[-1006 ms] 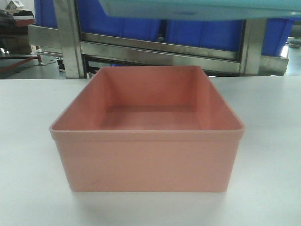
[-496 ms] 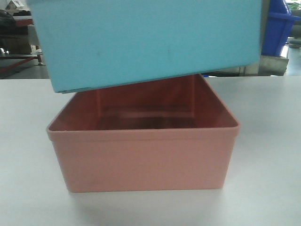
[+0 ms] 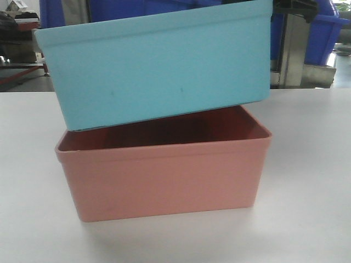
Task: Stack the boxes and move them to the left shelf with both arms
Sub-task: 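Lower the light-blue box into the pink box, open the right gripper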
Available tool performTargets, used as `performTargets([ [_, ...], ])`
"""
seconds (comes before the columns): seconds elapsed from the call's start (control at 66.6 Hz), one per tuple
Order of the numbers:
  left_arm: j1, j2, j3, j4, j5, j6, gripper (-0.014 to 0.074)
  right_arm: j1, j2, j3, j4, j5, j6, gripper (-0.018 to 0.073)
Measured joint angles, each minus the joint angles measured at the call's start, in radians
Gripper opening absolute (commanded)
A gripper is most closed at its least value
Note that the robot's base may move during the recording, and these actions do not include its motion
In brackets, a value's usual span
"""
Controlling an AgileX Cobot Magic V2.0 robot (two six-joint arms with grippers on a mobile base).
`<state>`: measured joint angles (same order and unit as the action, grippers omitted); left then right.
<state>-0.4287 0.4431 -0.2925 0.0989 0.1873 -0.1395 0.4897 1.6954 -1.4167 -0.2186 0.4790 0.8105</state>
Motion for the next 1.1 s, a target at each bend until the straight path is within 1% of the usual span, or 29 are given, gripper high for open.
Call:
performTargets([
  [0.18,0.0,0.0,0.0,0.0,0.0,0.0,-0.0009,0.0,0.0,0.073,-0.017,-0.125,0.0,0.0057],
  [0.526,0.0,0.0,0.0,0.0,0.0,0.0,-0.0009,0.0,-0.003,0.301,-0.034,-0.386,0.014,0.0057],
  [0.691,0.0,0.0,0.0,0.0,0.0,0.0,-0.0009,0.0,-0.003,0.324,-0.093,-0.413,0.018,0.0057],
  [0.781,0.0,0.0,0.0,0.0,0.0,0.0,-0.0009,0.0,-0.003,0.326,-0.127,-0.413,0.019,0.0072],
  [0.871,0.0,0.0,0.0,0.0,0.0,0.0,-0.0006,0.0,-0.003,0.328,-0.146,-0.415,0.021,0.0172],
  [0.886,0.0,0.0,0.0,0.0,0.0,0.0,-0.0003,0.0,-0.004,0.328,-0.148,-0.415,0.021,0.0221],
  [0.946,0.0,0.0,0.0,0.0,0.0,0.0,0.0026,0.0,-0.009,0.328,-0.153,-0.421,0.023,0.0332],
  [0.961,0.0,0.0,0.0,0.0,0.0,0.0,0.0036,0.0,-0.011,0.328,-0.156,-0.423,0.023,0.0374],
  [1.006,0.0,0.0,0.0,-0.005,0.0,0.0,0.0073,0.0,-0.018,0.328,-0.164,-0.425,0.023,0.0451],
  [1.036,0.0,0.0,0.0,-0.008,0.0,0.0,0.0113,0.0,-0.026,0.328,-0.174,-0.425,0.023,0.0505],
  [1.096,0.0,0.0,0.0,-0.023,0.0,0.0,0.0191,0.0,-0.038,0.328,-0.196,-0.425,0.023,0.0571],
])
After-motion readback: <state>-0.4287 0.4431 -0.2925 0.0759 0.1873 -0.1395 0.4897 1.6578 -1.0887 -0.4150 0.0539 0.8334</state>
